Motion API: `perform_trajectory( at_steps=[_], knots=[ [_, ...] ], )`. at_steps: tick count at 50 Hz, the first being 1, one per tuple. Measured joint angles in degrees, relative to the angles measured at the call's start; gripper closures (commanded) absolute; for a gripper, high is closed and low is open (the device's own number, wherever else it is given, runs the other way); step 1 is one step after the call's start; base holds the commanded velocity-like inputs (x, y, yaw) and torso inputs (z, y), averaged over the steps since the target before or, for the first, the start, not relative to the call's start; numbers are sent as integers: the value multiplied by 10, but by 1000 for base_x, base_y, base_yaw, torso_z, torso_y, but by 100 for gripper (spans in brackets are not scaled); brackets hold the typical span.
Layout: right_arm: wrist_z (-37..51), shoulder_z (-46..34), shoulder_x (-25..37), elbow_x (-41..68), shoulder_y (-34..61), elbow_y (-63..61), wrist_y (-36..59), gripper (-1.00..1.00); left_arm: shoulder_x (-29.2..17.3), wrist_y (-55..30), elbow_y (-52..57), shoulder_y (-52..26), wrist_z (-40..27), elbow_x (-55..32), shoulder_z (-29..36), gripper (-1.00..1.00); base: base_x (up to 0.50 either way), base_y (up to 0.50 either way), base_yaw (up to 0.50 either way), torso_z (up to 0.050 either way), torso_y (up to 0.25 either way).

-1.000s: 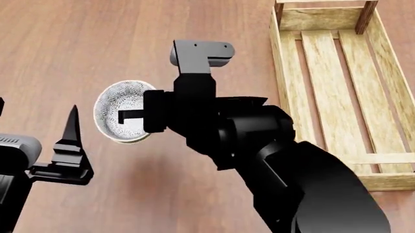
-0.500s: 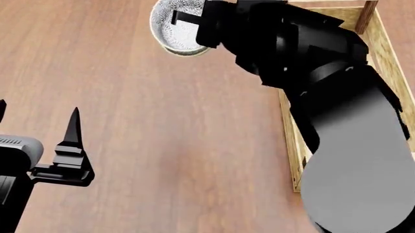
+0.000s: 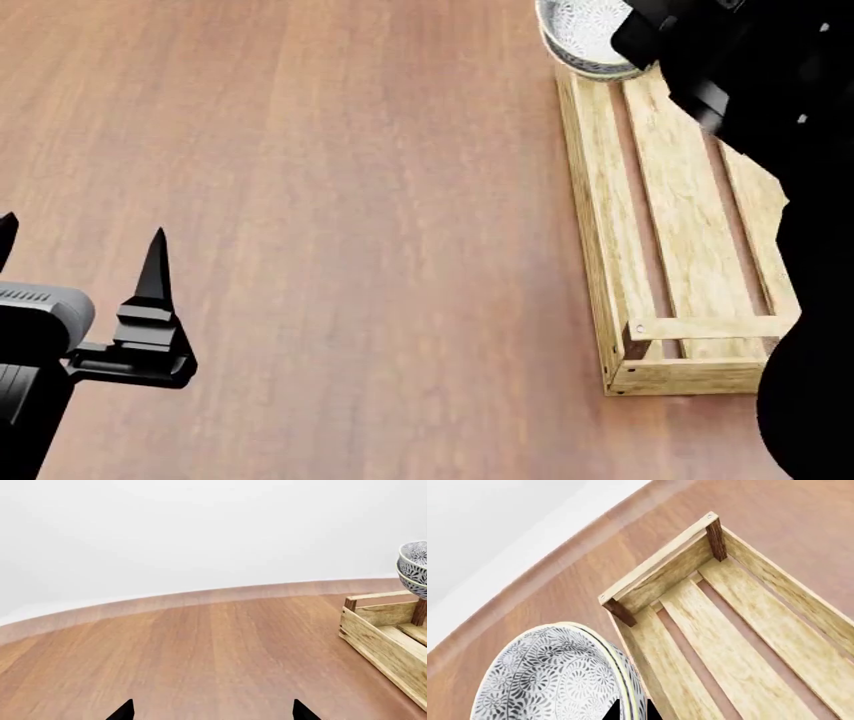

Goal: Stack the right bowl on the left bowl and place them in the tray.

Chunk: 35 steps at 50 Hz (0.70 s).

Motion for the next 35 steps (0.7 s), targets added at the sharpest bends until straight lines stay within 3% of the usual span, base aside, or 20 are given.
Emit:
perform_trajectory(
  at_steps=[35],
  knots=[
    [53, 141, 101, 37, -79, 1, -40, 100, -3, 11, -11, 4, 0, -2, 5, -100, 0, 0, 0, 0, 1]
  ],
)
